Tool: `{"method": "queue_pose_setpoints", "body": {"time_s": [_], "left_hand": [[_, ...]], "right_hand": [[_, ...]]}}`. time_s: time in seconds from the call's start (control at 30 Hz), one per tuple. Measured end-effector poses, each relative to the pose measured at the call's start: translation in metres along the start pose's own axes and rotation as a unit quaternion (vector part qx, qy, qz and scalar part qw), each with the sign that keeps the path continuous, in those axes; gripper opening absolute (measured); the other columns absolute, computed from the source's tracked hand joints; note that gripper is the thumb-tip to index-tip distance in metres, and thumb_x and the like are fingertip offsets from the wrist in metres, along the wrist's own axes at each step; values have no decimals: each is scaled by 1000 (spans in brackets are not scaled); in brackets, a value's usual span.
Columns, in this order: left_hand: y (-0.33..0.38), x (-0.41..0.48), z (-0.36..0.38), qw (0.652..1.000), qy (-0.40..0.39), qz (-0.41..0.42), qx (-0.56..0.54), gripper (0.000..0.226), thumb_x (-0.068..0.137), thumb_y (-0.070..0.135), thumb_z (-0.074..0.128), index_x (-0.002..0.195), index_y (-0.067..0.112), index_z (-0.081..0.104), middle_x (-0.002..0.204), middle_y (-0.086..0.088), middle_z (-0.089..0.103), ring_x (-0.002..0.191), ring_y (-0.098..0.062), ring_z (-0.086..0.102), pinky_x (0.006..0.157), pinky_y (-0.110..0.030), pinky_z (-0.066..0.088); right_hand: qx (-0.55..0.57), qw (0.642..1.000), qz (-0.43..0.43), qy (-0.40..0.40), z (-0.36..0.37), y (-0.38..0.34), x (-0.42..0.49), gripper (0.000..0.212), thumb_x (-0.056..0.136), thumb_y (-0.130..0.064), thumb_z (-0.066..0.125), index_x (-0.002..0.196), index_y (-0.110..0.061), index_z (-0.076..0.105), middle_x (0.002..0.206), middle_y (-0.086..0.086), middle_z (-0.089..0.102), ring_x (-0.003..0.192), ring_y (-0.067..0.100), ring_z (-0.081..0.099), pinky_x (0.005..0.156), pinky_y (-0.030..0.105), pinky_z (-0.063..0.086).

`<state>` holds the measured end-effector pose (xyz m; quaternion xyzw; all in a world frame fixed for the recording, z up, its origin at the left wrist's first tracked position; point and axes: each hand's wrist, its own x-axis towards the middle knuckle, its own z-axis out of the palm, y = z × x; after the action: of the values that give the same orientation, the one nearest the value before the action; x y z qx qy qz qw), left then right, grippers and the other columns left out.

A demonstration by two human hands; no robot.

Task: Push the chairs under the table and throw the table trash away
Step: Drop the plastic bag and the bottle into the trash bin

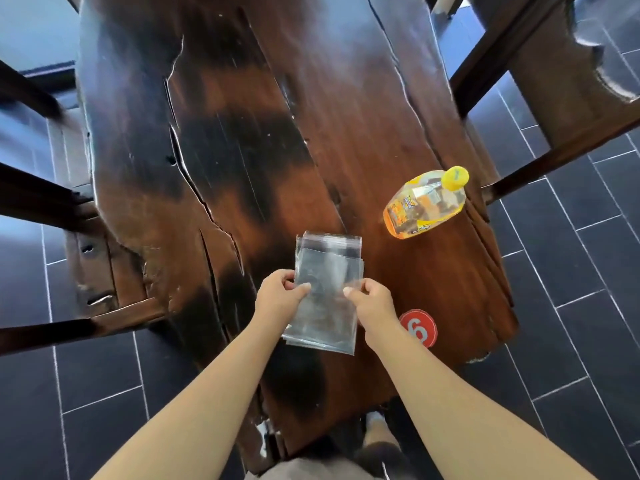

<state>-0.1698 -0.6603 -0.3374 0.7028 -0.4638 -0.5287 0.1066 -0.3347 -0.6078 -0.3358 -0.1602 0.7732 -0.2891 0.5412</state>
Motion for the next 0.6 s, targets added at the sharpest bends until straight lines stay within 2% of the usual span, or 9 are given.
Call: {"method": "queue_pose_setpoints", "body": {"time_s": [0.07,0.13,0.23,0.3,0.37,0.47,0.5,0.57,0.6], "left_hand": [[-4,-5,1,999,-17,2,-37,19,83,27,74,102,22,68,82,-8,66,77,-27,67,78,-43,60],[-4,-11,2,997,-28,3,-77,15,83,25,74,97,22,69,91,-12,70,87,-30,70,80,-46,60],[4,-24,4,994,-49,11,-101,12,86,23,73,98,20,69,93,-8,72,86,-20,70,77,-36,58],[11,-34,7,991,-71,19,-115,12,88,22,71,99,20,69,93,-5,72,84,-15,69,70,-30,56],[17,-45,11,988,-90,30,-120,13,88,22,72,100,21,69,93,-3,72,85,-14,70,65,-26,52],[28,-61,23,982,-119,40,-143,15,86,19,75,100,17,70,94,-7,74,86,-18,71,65,-25,53],[33,-67,28,979,-129,45,-152,16,86,17,75,101,15,71,94,-8,75,86,-19,72,67,-25,54],[42,-78,41,974,-145,58,-161,19,85,16,76,103,13,70,96,-9,75,89,-22,73,69,-26,55],[47,-83,48,972,-152,63,-167,23,84,16,77,105,12,70,97,-10,75,89,-23,73,70,-27,56]], "right_hand": [[12,1000,-2,-6,-5,1,-4,7,93,-14,63,86,-13,67,94,9,72,93,25,68,85,43,57],[21,1000,-6,-3,-14,-1,-10,9,91,-14,65,85,-7,65,89,13,70,85,27,66,80,45,55],[31,999,-21,-3,-31,-5,-23,18,89,-17,67,84,-1,61,84,20,66,76,28,61,71,47,53],[34,999,-37,-2,-45,-7,-33,11,90,-13,67,82,-6,64,87,15,73,80,29,66,77,44,55],[49,998,-46,-9,-60,-6,-42,11,90,-14,67,88,-3,66,93,17,75,85,29,69,82,41,55],[81,996,-48,-4,-85,0,-56,45,76,-34,74,94,4,59,91,35,60,77,31,57,73,43,47],[99,994,-41,-5,-95,1,-60,46,75,-35,74,96,3,58,90,34,59,76,34,57,71,45,48],[131,990,-42,-7,-115,1,-71,27,86,-23,70,98,0,64,97,31,66,84,47,66,78,55,57],[146,988,-43,-3,-126,2,-75,17,91,-16,67,99,-1,66,100,29,69,91,48,69,83,60,57]]}}
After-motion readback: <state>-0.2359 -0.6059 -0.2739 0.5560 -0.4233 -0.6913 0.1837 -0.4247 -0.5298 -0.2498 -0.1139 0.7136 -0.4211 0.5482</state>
